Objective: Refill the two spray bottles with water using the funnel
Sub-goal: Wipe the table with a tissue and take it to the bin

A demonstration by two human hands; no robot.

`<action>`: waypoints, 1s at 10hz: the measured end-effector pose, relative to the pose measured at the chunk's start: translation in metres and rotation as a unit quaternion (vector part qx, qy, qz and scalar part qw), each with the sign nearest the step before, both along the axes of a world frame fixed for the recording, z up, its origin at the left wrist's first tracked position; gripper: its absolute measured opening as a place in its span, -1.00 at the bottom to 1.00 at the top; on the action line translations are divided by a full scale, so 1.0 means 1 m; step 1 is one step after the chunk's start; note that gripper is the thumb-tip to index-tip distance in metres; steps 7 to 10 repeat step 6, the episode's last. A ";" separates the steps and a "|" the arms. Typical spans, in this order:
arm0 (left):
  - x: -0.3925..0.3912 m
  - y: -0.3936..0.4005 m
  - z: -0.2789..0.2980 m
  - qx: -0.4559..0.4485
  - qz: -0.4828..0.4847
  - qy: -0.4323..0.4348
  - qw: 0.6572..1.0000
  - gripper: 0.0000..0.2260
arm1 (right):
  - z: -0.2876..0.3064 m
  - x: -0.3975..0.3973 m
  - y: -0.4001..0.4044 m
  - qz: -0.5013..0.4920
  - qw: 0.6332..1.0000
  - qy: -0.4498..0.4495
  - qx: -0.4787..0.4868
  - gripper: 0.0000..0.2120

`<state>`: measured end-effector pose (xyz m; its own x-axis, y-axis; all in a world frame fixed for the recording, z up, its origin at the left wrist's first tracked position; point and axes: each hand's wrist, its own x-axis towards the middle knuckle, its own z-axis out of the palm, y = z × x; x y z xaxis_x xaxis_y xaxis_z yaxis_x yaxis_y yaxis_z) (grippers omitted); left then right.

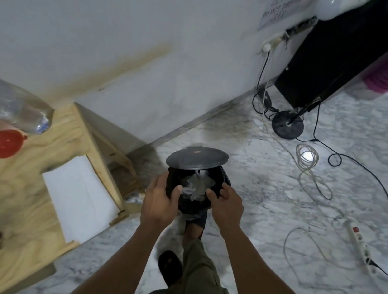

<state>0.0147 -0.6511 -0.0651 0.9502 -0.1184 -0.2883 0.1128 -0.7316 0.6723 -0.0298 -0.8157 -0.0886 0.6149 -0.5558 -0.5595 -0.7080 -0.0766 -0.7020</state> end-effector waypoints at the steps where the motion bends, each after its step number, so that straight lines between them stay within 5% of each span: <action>1: -0.006 0.009 0.017 -0.010 -0.009 -0.017 1.000 -0.62 | 0.017 -0.008 0.003 0.006 1.000 -0.010 -0.010 -0.40; 6: -0.117 0.093 0.081 -0.064 0.115 -0.016 0.991 -0.62 | 0.087 -0.086 0.053 0.107 0.992 -0.026 -0.054 -0.59; 10: -0.117 0.093 0.081 -0.064 0.115 -0.016 0.991 -0.62 | 0.087 -0.086 0.053 0.107 0.992 -0.026 -0.054 -0.59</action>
